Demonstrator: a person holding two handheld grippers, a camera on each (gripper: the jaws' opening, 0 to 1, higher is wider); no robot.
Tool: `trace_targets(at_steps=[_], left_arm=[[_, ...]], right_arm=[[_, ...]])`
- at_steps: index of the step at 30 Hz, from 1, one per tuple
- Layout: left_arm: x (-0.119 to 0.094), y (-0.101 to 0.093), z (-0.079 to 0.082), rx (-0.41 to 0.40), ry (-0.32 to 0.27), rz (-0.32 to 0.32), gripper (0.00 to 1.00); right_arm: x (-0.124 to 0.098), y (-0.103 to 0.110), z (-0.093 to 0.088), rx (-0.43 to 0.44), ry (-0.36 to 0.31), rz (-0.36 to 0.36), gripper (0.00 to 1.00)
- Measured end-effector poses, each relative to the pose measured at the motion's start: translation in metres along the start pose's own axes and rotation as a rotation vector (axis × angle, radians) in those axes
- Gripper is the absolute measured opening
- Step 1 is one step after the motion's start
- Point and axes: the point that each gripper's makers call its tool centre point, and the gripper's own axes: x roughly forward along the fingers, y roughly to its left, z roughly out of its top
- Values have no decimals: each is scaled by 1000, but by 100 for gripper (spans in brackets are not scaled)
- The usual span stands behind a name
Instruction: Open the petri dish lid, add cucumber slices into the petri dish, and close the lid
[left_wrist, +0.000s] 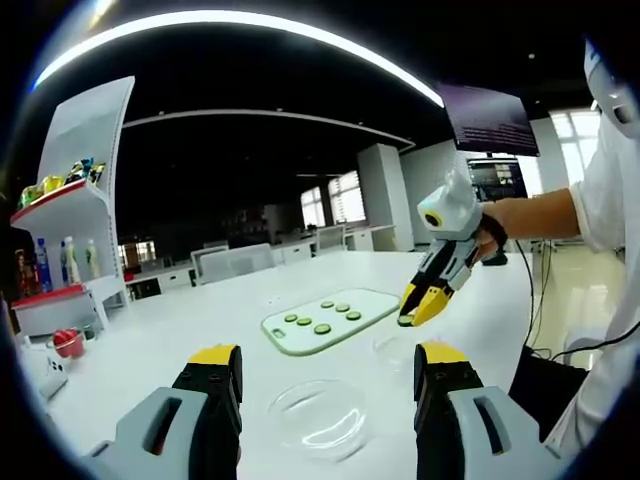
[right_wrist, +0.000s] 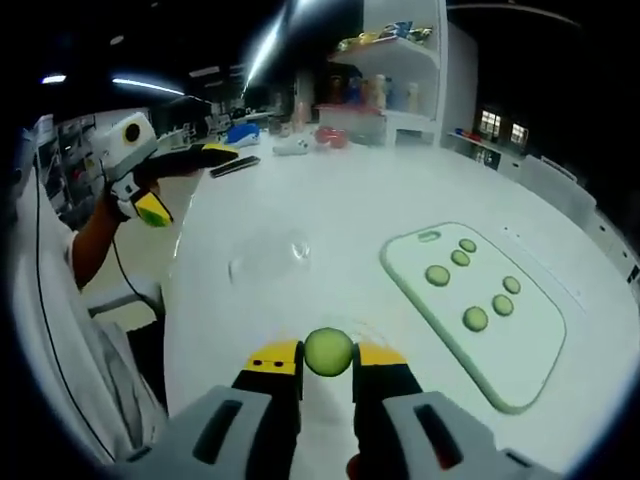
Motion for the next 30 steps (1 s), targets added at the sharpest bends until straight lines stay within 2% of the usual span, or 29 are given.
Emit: trace_targets(at_steps=[17, 30], left_arm=[[1, -3, 0, -1, 2, -9, 70], [-1, -1, -2, -1, 6, 0, 70]], right_arm=[[18, -1, -23, 30, 45, 10, 19], [27, -8, -32, 36, 61, 11, 19]])
